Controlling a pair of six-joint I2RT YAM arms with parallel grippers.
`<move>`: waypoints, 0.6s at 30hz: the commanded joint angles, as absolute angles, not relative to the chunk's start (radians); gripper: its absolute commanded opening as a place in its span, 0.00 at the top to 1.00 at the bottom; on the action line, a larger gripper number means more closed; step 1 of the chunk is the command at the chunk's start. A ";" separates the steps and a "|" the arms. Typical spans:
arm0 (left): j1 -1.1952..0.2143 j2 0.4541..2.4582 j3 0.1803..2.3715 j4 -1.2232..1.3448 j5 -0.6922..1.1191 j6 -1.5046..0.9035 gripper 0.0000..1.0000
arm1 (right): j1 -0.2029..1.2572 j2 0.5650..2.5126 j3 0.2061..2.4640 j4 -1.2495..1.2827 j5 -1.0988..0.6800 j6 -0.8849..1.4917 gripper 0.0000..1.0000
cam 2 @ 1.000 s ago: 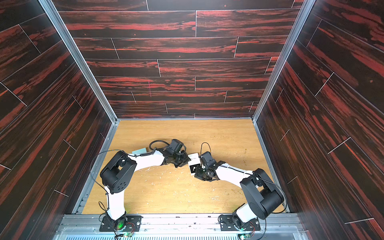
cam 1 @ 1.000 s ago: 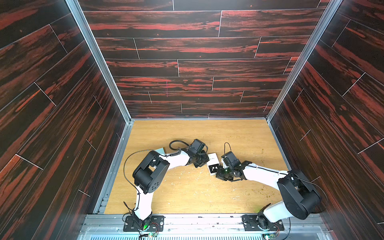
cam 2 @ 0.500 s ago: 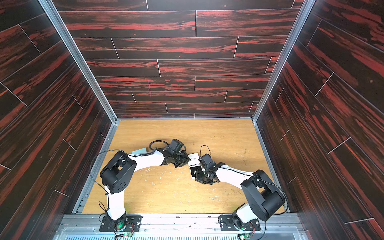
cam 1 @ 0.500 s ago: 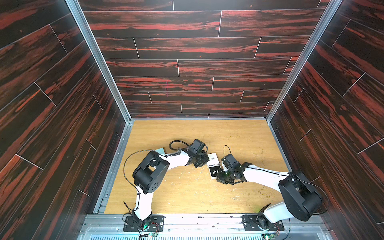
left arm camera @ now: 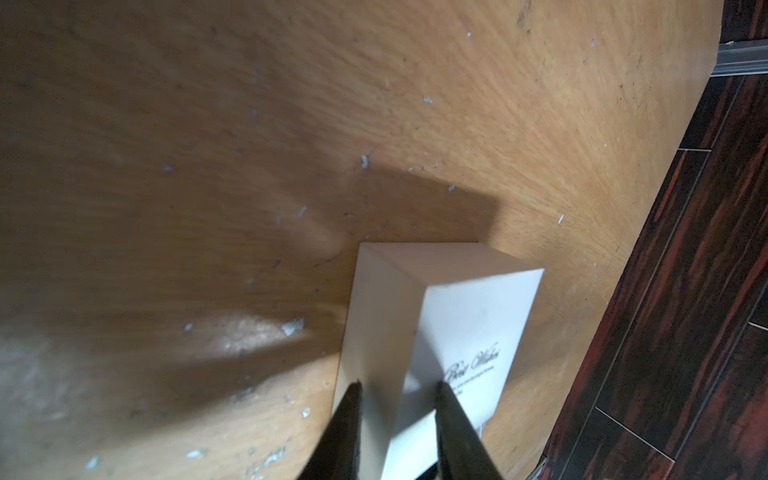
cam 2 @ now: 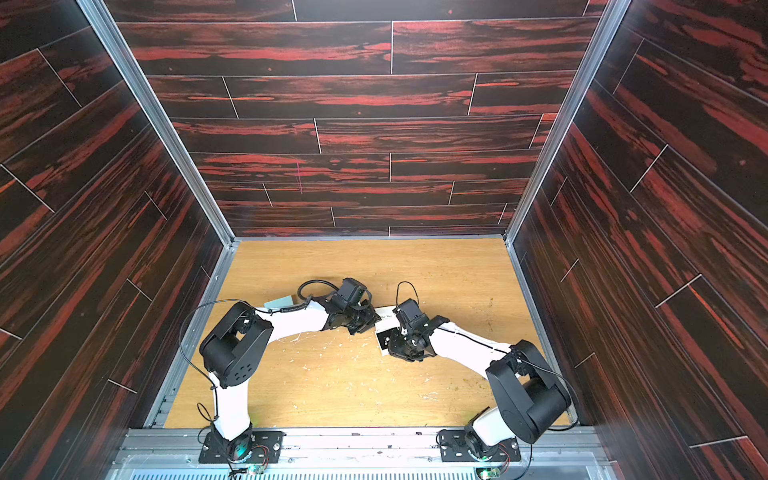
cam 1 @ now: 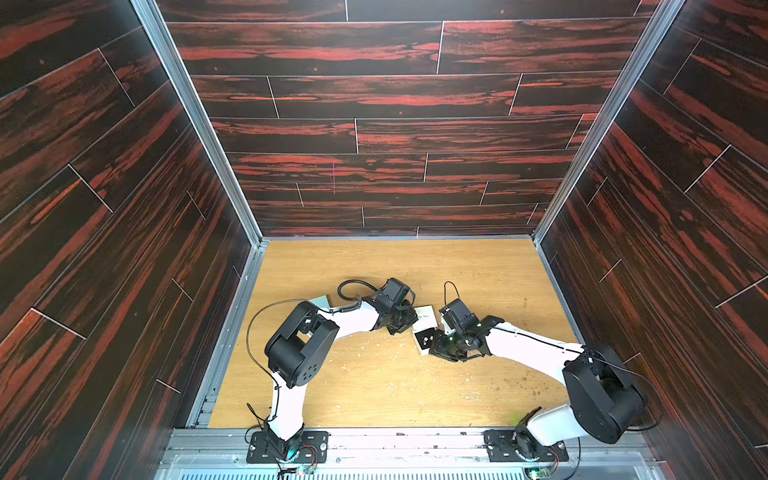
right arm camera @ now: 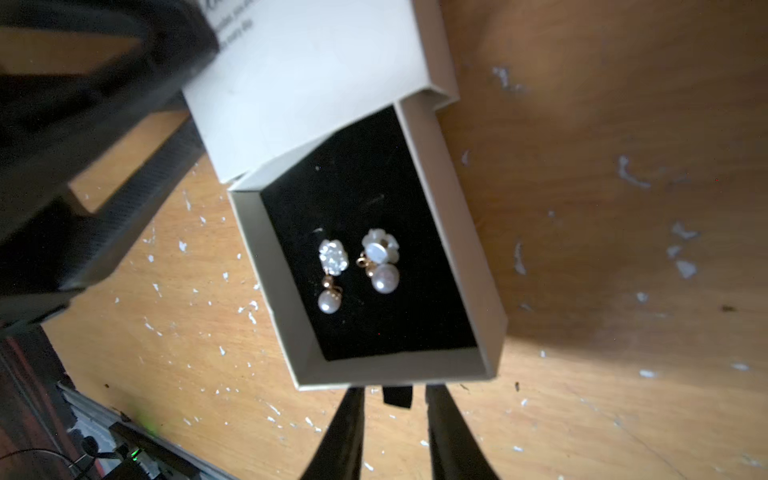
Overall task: Take out the earrings from the drawer-style jewelry box
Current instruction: Open the drawer in the jewelry box.
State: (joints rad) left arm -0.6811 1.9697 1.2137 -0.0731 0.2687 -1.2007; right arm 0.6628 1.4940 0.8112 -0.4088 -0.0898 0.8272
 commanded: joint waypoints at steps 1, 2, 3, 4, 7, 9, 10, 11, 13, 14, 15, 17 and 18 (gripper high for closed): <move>-0.687 1.957 1.189 -0.166 0.240 -1.180 0.68 | 0.667 1.471 0.845 -0.425 -0.085 0.814 0.71; -0.687 1.956 1.190 -0.165 0.240 -1.181 0.68 | 0.666 1.473 0.847 -0.434 -0.091 0.818 0.71; -0.687 1.956 1.191 -0.164 0.240 -1.180 0.68 | 0.666 1.470 0.847 -0.442 -0.094 0.822 0.71; -0.687 1.954 1.193 -0.166 0.239 -1.179 0.68 | 0.667 1.463 0.842 -0.448 -0.093 0.823 0.71; -0.687 1.949 1.194 -0.167 0.236 -1.179 0.67 | 0.667 1.440 0.827 -0.468 -0.087 0.824 0.69; -0.687 1.947 1.195 -0.170 0.232 -1.181 0.66 | 0.667 1.436 0.816 -0.469 -0.097 0.824 0.67; -0.687 1.946 1.193 -0.171 0.232 -1.183 0.65 | 0.666 1.436 0.811 -0.464 -0.104 0.824 0.66; -0.687 1.944 1.192 -0.170 0.229 -1.184 0.65 | 0.666 1.439 0.806 -0.460 -0.113 0.827 0.65; -0.688 1.939 1.190 -0.171 0.227 -1.186 0.63 | 0.666 1.437 0.805 -0.464 -0.116 0.830 0.65; -0.688 1.934 1.190 -0.173 0.226 -1.187 0.62 | 0.666 1.427 0.806 -0.467 -0.106 0.829 0.65; -0.688 1.930 1.188 -0.177 0.226 -1.190 0.60 | 0.667 1.414 0.811 -0.473 -0.093 0.828 0.65; -0.688 1.911 1.177 -0.174 0.226 -1.204 0.53 | 0.667 1.402 0.838 -0.497 -0.060 0.802 0.66; -0.689 1.902 1.166 -0.166 0.231 -1.217 0.50 | 0.666 1.404 0.860 -0.518 -0.043 0.781 0.67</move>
